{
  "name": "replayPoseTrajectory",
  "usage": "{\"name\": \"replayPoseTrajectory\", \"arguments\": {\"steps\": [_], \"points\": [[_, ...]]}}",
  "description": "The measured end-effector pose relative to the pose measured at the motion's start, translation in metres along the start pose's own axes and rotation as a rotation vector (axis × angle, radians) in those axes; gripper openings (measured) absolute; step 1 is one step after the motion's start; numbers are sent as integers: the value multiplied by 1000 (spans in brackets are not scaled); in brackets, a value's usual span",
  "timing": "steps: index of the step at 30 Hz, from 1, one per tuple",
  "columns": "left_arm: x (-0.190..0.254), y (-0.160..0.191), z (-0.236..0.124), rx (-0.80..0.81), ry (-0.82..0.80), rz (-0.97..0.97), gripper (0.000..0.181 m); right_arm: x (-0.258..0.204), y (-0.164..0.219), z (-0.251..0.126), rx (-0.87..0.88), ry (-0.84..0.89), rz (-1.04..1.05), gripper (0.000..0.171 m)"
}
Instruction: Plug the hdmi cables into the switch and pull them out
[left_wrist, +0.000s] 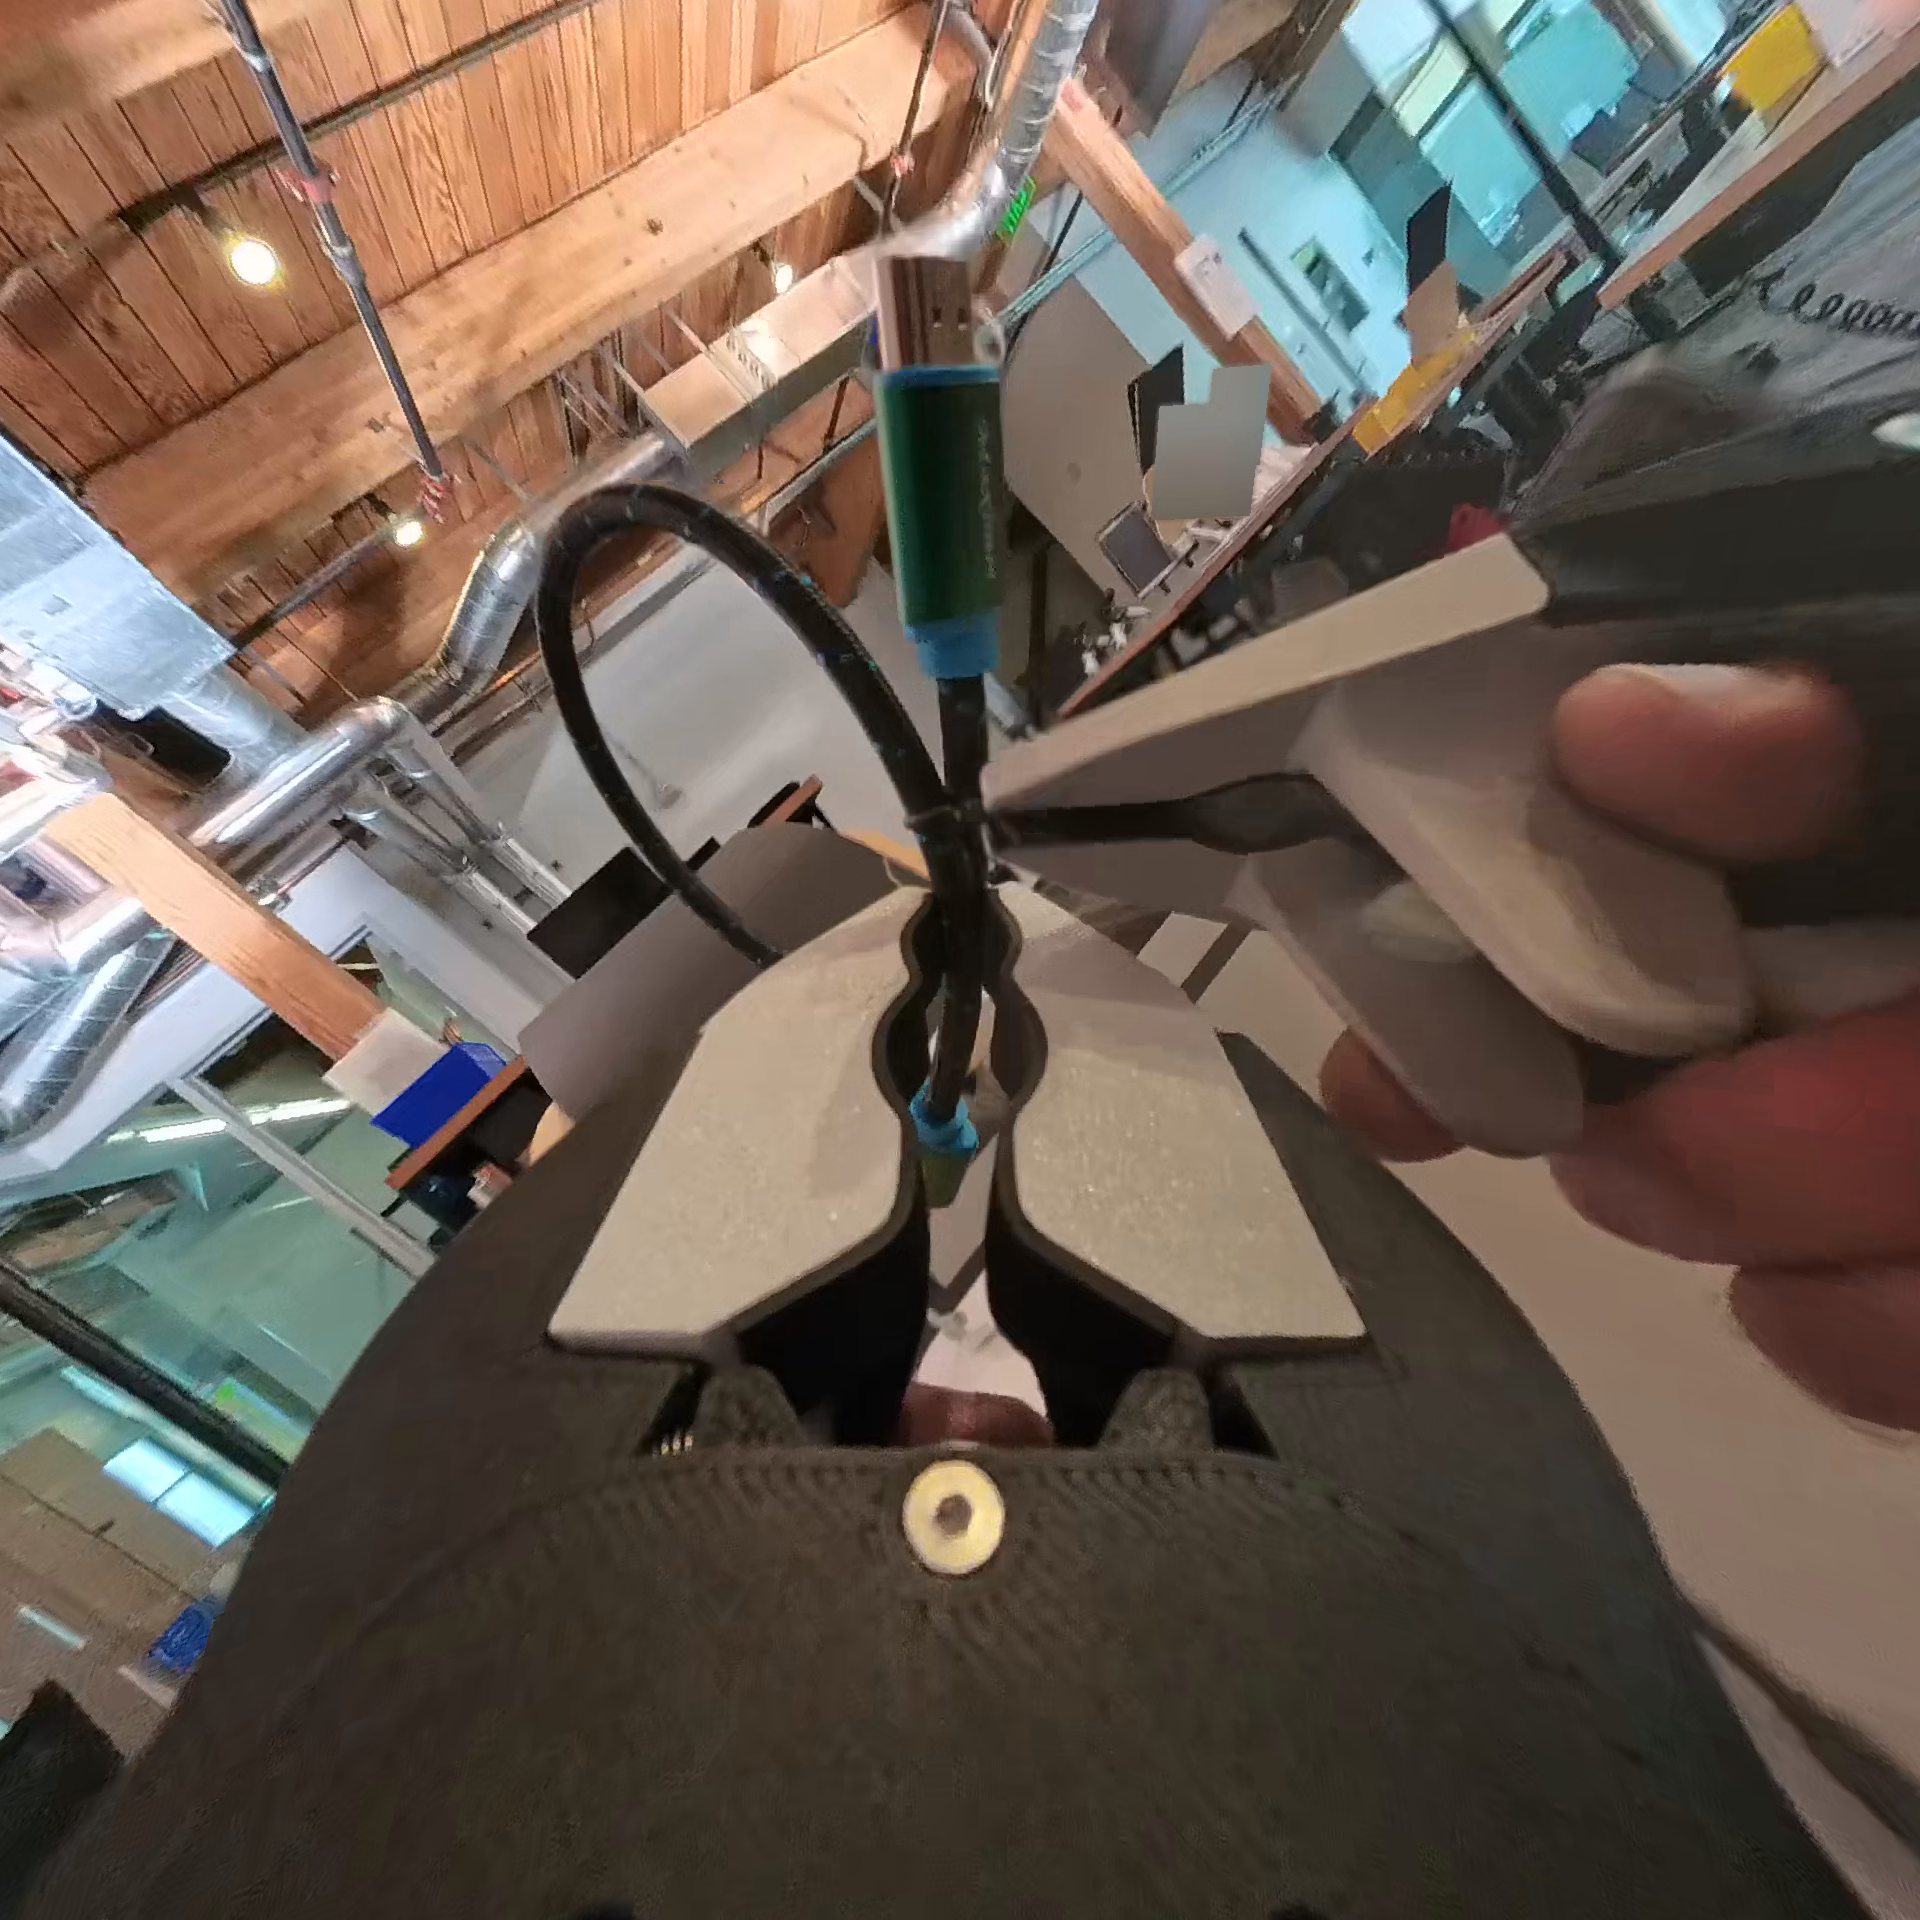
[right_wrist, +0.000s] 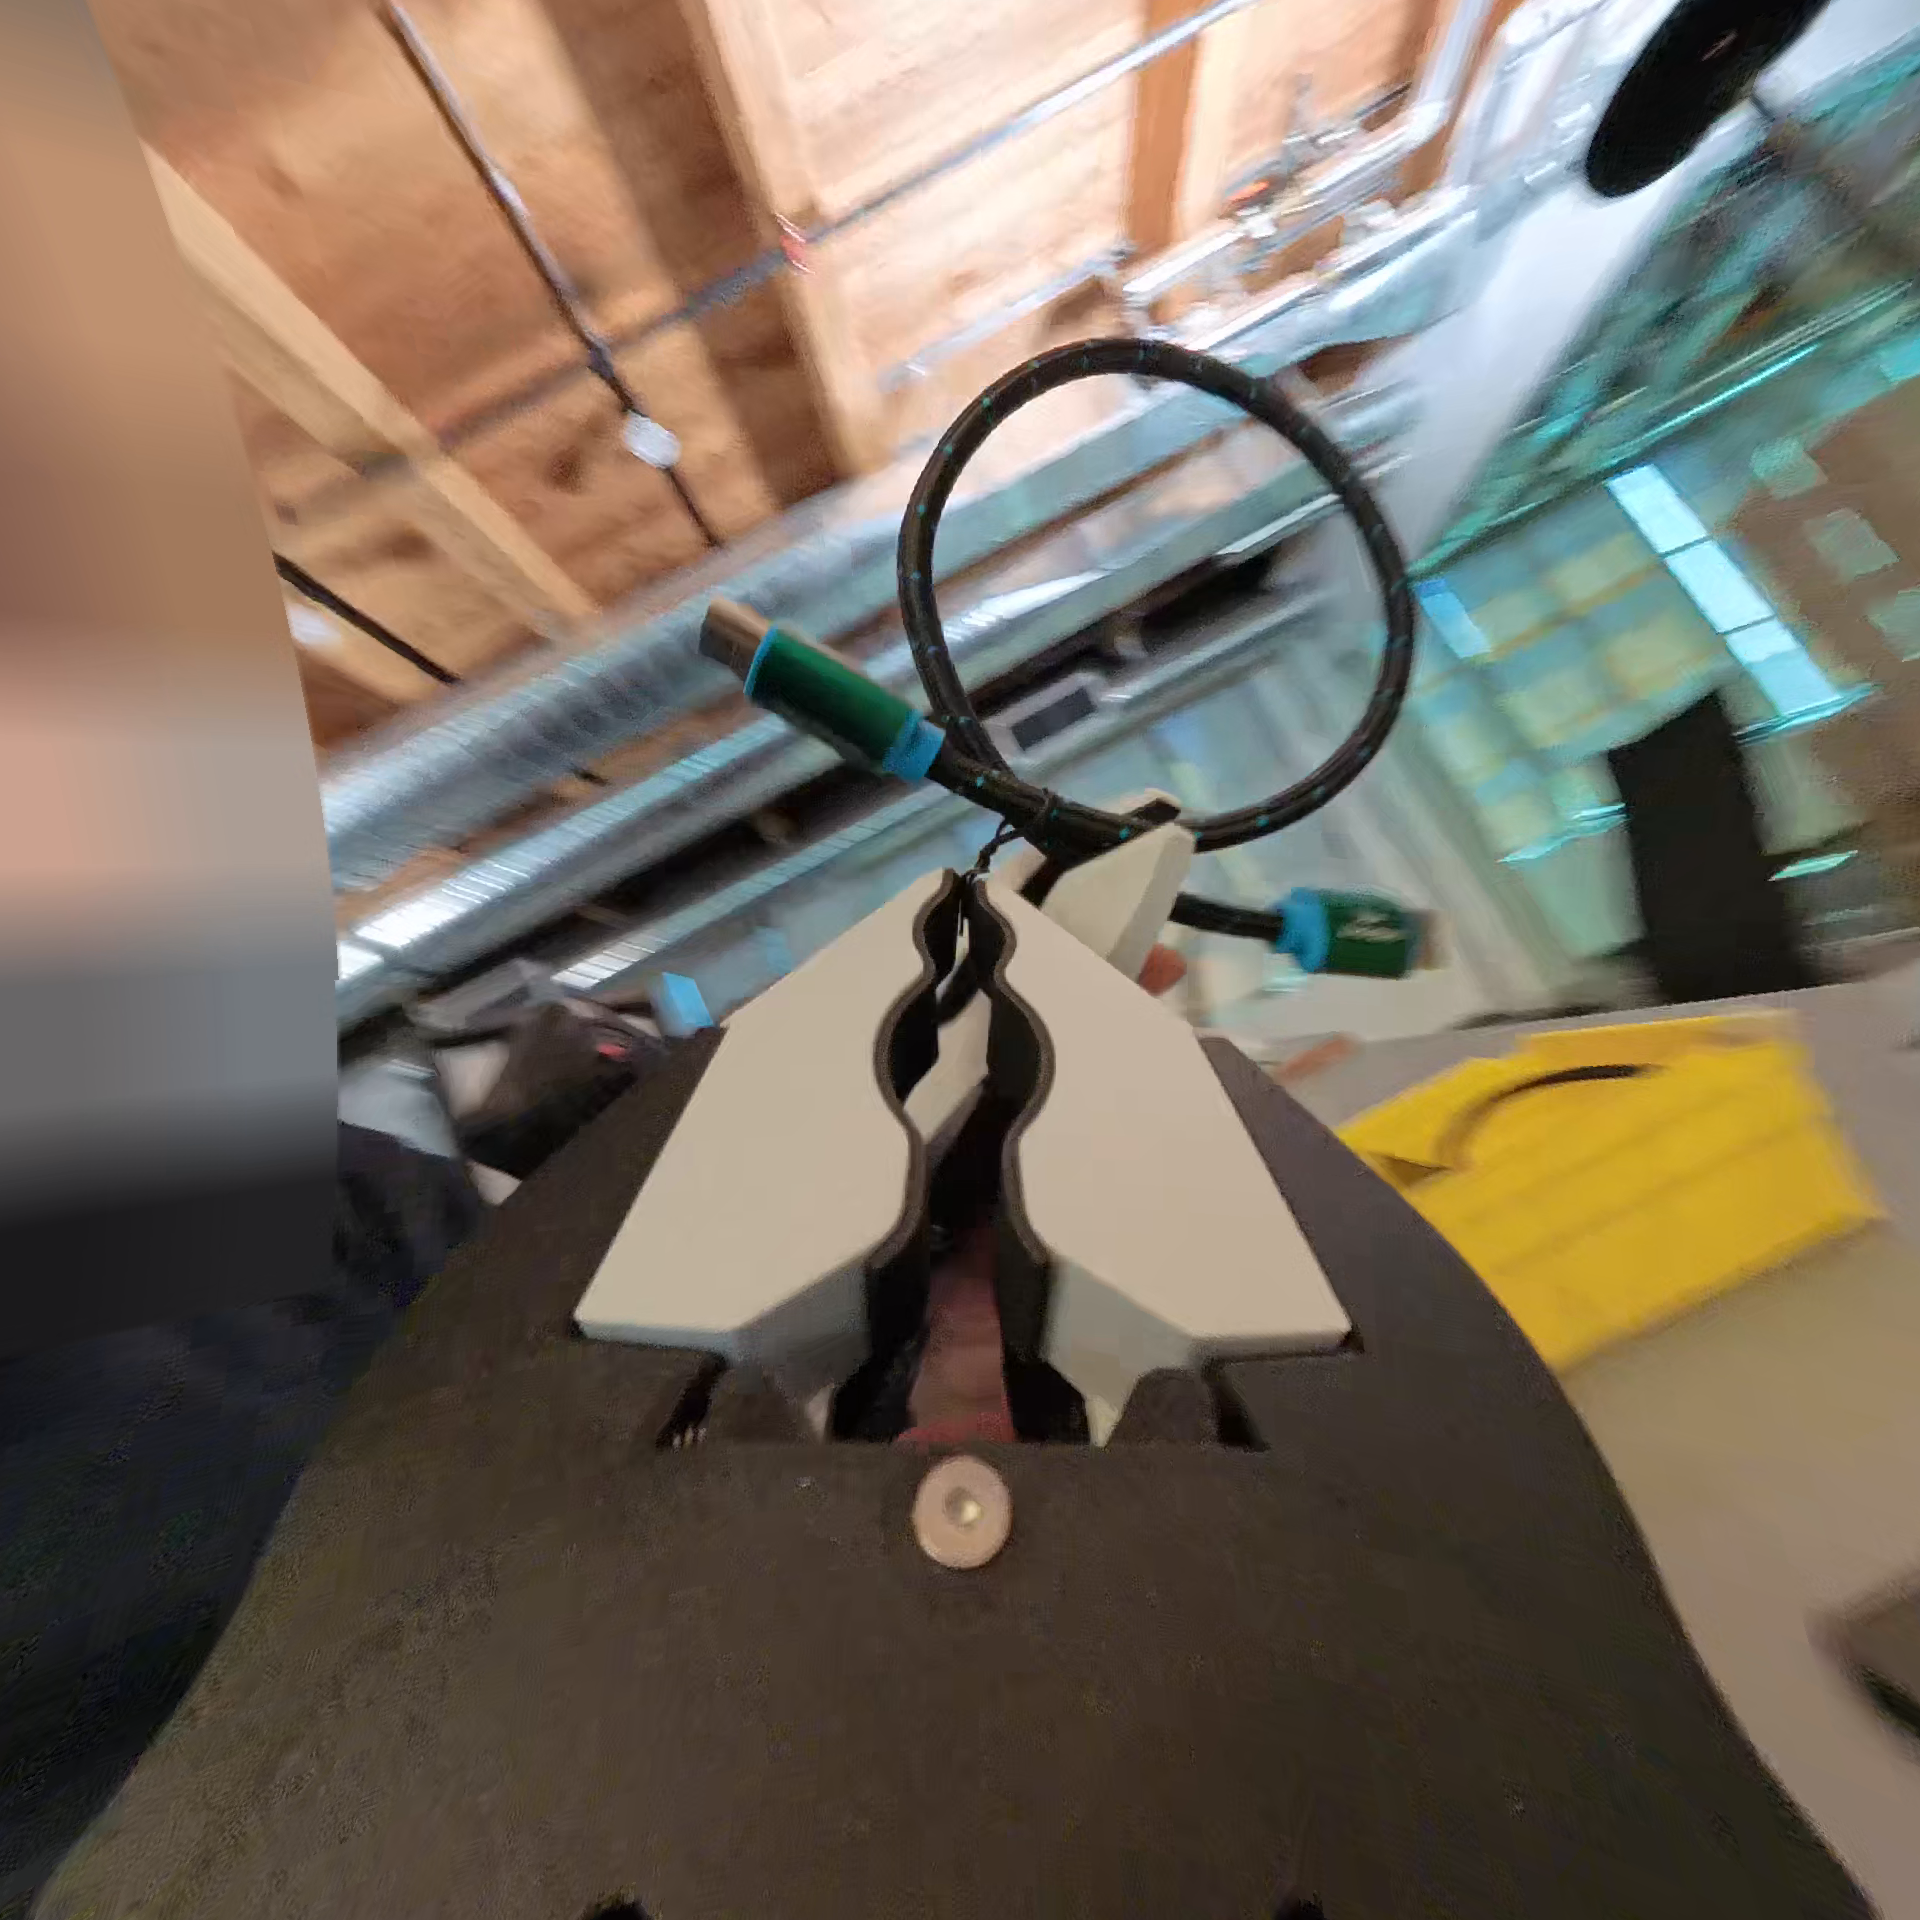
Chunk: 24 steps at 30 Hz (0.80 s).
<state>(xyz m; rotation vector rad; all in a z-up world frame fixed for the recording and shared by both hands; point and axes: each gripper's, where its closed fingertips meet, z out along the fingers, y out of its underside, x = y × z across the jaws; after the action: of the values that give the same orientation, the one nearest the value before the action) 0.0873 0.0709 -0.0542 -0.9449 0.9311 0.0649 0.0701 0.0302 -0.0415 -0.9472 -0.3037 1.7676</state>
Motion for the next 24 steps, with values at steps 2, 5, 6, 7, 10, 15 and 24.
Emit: {"name": "replayPoseTrajectory", "arguments": {"steps": [2,5,6,7,10,15,24], "points": [[-4,9,2,-27,-19,32,6,14,5,-2,-78,164,-246,12],[-9,16,4,-58,-32,57,6,25,8,-7,-217,380,-634,17],[-9,16,5,-62,-33,67,6,28,8,-8,-256,445,-757,17],[-9,16,5,-67,-35,83,6,29,7,-9,-282,493,-868,17],[-7,17,5,-79,-41,130,5,29,7,-7,-348,581,-1106,16],[-6,19,5,-101,-75,246,5,33,5,-6,-396,659,-1151,4],[-5,23,6,-113,-105,386,6,39,6,-9,-365,635,-952,0]]}}
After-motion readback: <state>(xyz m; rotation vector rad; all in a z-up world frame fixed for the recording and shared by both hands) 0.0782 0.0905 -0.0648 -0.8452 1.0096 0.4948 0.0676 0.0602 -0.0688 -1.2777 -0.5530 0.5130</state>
